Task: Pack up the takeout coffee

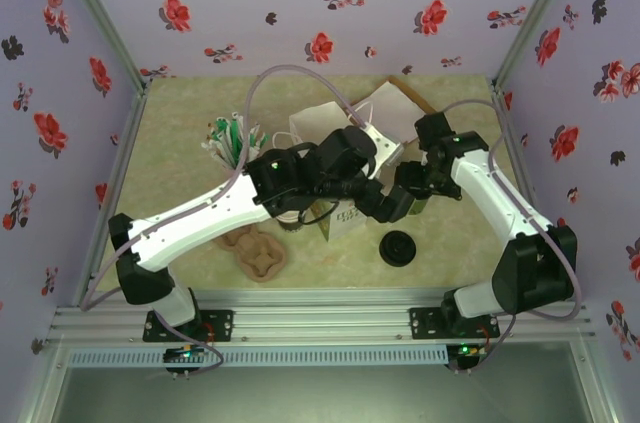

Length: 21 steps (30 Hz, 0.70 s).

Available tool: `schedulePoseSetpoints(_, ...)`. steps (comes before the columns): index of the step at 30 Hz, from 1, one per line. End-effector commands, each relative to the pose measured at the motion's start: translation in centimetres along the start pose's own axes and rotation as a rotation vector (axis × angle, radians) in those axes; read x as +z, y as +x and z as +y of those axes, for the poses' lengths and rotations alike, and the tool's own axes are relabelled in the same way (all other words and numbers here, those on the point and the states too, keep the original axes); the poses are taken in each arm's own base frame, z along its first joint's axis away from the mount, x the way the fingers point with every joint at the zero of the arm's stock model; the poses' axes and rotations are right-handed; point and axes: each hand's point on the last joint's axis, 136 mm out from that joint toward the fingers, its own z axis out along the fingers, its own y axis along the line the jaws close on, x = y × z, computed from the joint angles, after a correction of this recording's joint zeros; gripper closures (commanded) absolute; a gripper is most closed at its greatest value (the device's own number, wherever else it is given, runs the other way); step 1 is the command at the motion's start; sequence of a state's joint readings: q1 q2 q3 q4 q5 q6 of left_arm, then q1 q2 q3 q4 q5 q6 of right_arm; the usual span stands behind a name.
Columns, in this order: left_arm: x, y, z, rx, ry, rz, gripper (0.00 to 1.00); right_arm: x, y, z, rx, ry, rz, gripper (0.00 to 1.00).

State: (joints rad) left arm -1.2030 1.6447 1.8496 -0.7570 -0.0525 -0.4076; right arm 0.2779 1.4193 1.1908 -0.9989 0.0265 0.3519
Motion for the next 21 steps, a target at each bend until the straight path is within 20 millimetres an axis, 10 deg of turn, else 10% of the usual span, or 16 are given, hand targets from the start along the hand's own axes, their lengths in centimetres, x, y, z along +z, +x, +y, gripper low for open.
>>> schedulePoseSetpoints(1, -2.6, -1.7, 1.2, 0.013, -0.030, -0.044, 0.01, -0.9, -0.5, 0.0, 0.026, 0.017, -0.014, 0.05)
schedulePoseSetpoints(21, -10.0, -3.5, 11.5, -0.124, -0.200, -0.108, 0.01, -0.2, -1.4, 0.2, 0.003, 0.062, 0.041, 0.10)
